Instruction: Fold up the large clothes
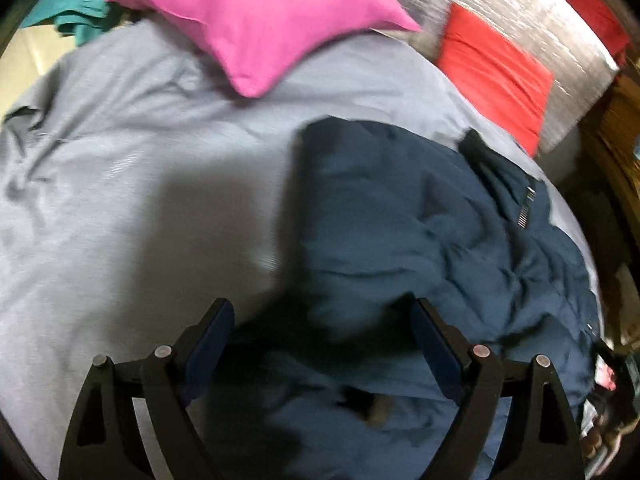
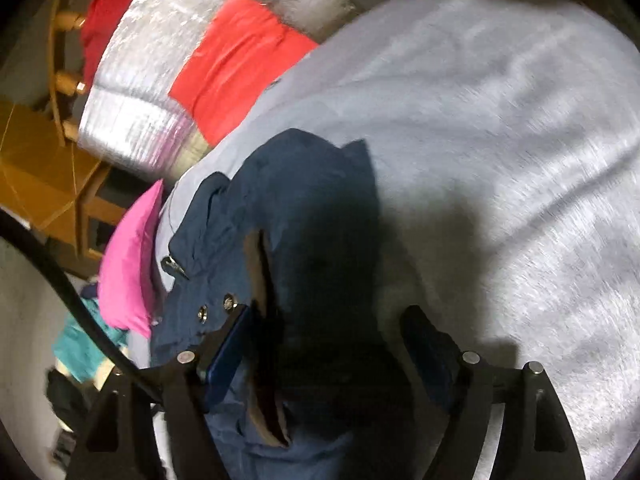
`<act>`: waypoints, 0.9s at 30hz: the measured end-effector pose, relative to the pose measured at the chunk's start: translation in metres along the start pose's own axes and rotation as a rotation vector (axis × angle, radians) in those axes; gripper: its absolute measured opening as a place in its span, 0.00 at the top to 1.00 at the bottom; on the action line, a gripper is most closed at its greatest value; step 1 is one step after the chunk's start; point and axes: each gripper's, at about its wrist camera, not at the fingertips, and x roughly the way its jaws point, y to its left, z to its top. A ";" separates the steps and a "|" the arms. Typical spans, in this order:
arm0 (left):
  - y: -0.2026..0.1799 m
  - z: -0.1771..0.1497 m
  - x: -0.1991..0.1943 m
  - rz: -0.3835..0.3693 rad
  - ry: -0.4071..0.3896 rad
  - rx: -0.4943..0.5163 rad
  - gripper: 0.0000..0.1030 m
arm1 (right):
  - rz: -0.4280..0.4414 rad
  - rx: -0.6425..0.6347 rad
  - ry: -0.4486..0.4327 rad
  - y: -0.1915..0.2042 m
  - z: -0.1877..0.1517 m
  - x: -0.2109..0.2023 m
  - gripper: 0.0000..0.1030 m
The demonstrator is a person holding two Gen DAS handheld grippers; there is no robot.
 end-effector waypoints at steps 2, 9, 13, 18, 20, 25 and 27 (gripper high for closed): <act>-0.011 -0.003 0.001 0.020 -0.001 0.041 0.13 | 0.020 -0.043 0.010 0.014 -0.005 0.007 0.46; -0.028 -0.004 -0.010 0.029 -0.044 0.119 0.13 | -0.104 -0.264 -0.106 0.070 -0.023 -0.014 0.65; -0.023 -0.007 0.004 0.068 0.009 0.111 0.12 | -0.184 -0.259 -0.042 0.058 -0.025 0.004 0.63; -0.021 -0.001 -0.016 0.075 -0.039 0.087 0.12 | -0.065 -0.124 -0.011 0.043 -0.011 -0.008 0.46; -0.021 0.004 -0.028 0.070 -0.088 0.084 0.12 | -0.036 -0.109 -0.067 0.042 -0.008 -0.021 0.22; -0.028 0.013 -0.040 0.089 -0.185 0.123 0.12 | -0.021 -0.014 -0.133 0.029 0.012 -0.024 0.22; -0.033 0.013 -0.033 0.112 -0.182 0.155 0.12 | -0.010 0.026 -0.134 0.024 0.018 -0.013 0.22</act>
